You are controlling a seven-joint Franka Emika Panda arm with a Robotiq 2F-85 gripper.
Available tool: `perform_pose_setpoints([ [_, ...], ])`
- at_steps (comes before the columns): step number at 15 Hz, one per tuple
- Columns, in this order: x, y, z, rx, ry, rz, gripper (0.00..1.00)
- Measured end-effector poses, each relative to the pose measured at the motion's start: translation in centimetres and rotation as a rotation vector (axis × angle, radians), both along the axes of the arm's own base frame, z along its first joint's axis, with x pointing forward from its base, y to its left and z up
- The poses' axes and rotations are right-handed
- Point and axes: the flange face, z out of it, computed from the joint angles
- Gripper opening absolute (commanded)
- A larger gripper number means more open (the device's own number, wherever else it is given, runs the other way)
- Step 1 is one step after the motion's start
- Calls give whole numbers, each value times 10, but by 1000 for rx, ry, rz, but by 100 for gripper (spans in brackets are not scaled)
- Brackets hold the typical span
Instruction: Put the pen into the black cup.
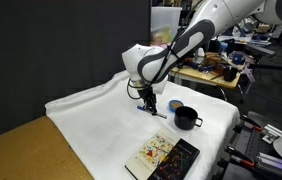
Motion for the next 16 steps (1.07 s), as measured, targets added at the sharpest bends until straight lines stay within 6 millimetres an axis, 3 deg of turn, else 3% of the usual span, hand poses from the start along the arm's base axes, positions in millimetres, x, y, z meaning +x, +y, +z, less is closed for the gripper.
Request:
perform_pose_setpoints([
  [8, 25, -62, 2, -16, -7, -113, 4],
  [12, 17, -73, -1, -2, 22, -153, 4],
  [13, 15, -73, -1, 2, 29, -160, 16],
  [16, 14, -73, -4, 1, 34, -159, 16],
])
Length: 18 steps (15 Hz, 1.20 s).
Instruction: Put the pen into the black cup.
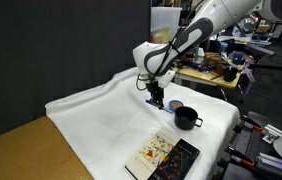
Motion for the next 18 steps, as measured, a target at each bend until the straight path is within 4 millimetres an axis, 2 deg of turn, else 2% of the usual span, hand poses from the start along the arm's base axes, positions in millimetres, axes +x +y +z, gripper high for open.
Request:
perform_pose_setpoints([
  [9, 0, 0, 0, 0, -1, 0, 16],
  [10, 0, 0, 0, 0, -1, 0, 4],
  [15, -1, 0, -3, -1, 5, 0, 4],
  [18, -4, -13, -11, -18, 20, -11, 4],
])
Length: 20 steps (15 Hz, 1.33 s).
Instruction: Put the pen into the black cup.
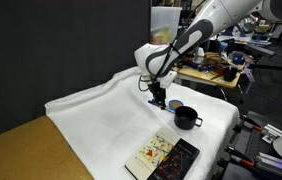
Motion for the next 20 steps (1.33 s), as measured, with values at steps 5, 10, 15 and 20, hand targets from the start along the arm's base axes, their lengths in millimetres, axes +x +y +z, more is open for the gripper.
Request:
perform_pose_setpoints([
  [5, -6, -57, -20, -38, 39, -73, 4],
  [10, -17, -87, -22, -45, 51, -114, 4],
  [15, -23, -83, -14, -42, 48, -106, 16],
  [20, -25, -83, -15, -41, 47, -105, 4],
])
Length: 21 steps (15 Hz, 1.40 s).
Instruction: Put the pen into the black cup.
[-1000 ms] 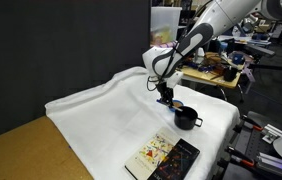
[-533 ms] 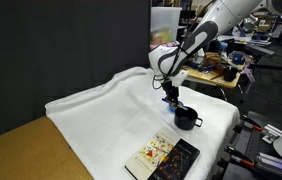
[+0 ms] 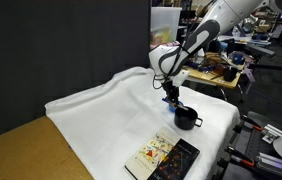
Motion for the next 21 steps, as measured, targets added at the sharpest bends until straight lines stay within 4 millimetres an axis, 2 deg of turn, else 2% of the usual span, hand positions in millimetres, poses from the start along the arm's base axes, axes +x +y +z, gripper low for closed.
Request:
perform_pose_setpoints([
  [4, 2, 6, 1, -2, -19, 5, 4],
  [8, 11, 27, 12, 0, -87, 51, 4],
  [11, 18, 40, 26, 2, -135, 75, 4],
  [17, 27, 58, 66, 11, -223, 104, 4],
  [21, 36, 85, 89, 21, -347, 181, 4],
])
